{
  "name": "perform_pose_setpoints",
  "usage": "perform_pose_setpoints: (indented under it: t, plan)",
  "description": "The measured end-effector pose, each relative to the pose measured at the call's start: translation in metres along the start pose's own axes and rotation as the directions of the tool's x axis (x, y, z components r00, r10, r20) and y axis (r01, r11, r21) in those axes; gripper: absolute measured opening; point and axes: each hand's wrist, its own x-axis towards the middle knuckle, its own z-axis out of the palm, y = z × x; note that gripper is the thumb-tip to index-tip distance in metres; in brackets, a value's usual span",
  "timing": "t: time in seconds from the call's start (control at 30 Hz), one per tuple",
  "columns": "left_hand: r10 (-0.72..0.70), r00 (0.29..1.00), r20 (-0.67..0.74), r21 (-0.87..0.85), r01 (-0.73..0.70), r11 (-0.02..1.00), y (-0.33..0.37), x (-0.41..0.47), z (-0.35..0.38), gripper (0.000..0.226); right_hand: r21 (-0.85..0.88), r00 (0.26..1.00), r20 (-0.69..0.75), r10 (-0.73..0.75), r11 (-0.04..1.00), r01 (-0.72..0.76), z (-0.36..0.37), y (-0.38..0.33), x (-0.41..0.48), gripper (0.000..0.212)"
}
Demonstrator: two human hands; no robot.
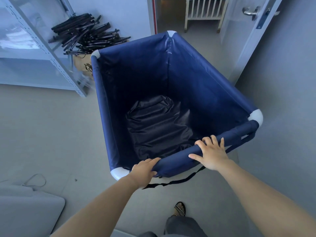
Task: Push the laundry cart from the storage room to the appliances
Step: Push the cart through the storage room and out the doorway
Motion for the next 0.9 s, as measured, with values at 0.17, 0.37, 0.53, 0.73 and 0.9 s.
perform_pose_setpoints:
  t: [0.17, 0.37, 0.53, 0.73, 0.9]
  plan:
    - [0.013, 1.000, -0.022, -0.086, -0.015, 0.996, -0.015, 0.017, -0.027, 0.053, 0.042, 0.999, -0.031, -0.010, 0.999, 0.011, -0.017, -0.005, 0.034, 0.072]
    - [0.036, 0.998, -0.052, -0.057, -0.038, 0.998, -0.025, 0.037, -0.051, 0.048, 0.117, 0.998, -0.052, 0.041, 0.993, -0.035, -0.026, -0.018, 0.059, 0.070]
    - [0.150, 0.987, -0.056, -0.007, -0.150, 0.989, -0.042, 0.058, -0.072, 0.043, 0.214, 0.988, -0.122, 0.096, 0.975, -0.068, -0.023, -0.037, 0.066, 0.054]
    - [0.346, 0.938, 0.032, 0.055, -0.347, 0.936, -0.066, 0.101, -0.096, 0.039, 0.293, 0.972, -0.147, 0.182, 0.947, -0.133, -0.025, -0.071, 0.071, 0.049]
    - [0.547, 0.802, 0.241, 0.083, -0.578, 0.812, -0.084, 0.122, -0.116, 0.046, 0.411, 0.929, -0.138, 0.343, 0.873, -0.262, -0.014, -0.131, 0.062, 0.050]
